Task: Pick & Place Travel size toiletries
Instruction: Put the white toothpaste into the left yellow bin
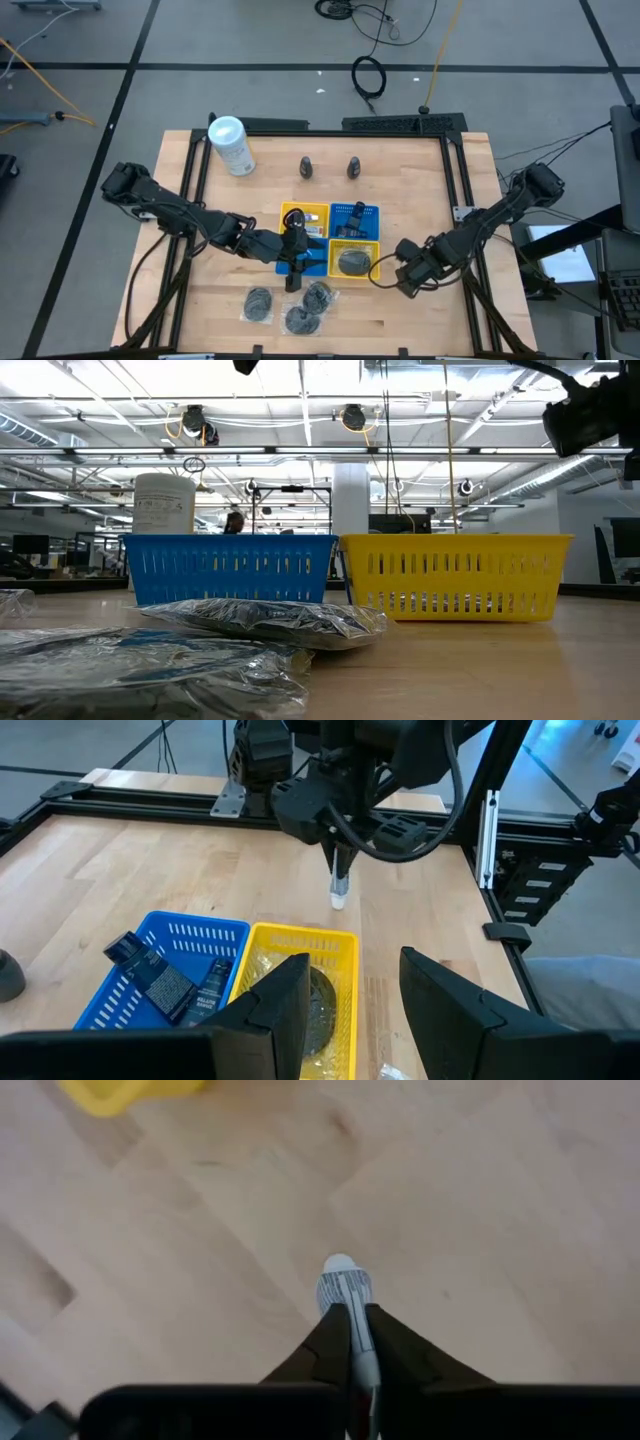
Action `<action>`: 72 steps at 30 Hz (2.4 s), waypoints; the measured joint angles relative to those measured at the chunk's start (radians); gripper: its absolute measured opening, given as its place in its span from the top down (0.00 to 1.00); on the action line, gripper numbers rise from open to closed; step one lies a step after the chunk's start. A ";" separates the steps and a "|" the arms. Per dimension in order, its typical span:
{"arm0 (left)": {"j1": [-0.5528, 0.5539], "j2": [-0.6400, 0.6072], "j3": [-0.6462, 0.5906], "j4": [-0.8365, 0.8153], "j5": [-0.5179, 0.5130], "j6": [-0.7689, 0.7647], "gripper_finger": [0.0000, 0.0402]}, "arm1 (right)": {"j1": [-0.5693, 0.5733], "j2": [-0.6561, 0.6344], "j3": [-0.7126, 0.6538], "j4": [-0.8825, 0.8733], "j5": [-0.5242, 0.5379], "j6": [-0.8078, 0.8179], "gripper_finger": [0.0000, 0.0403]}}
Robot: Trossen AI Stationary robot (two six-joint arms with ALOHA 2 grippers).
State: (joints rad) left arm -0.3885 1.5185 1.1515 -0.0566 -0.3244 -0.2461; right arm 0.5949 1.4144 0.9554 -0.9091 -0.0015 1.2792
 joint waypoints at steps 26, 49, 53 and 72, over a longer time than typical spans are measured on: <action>0.000 0.000 0.000 0.008 0.000 0.004 0.62 | -0.004 -0.263 0.000 0.244 0.163 -0.165 0.98; 0.059 0.096 -0.001 0.279 0.057 -0.043 0.62 | -0.158 -0.329 0.000 0.697 0.211 -0.739 0.98; 0.074 0.125 -0.001 0.328 0.067 -0.048 0.62 | -0.174 -0.329 0.001 0.778 0.211 -0.817 0.98; 0.132 0.175 0.000 0.450 0.238 -0.019 0.62 | -0.190 -0.324 0.000 0.801 0.214 -0.881 0.98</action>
State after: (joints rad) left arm -0.2568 1.6933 1.1519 0.3931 -0.0864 -0.2656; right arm 0.4053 1.0908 0.9558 -0.1084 0.2123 0.3981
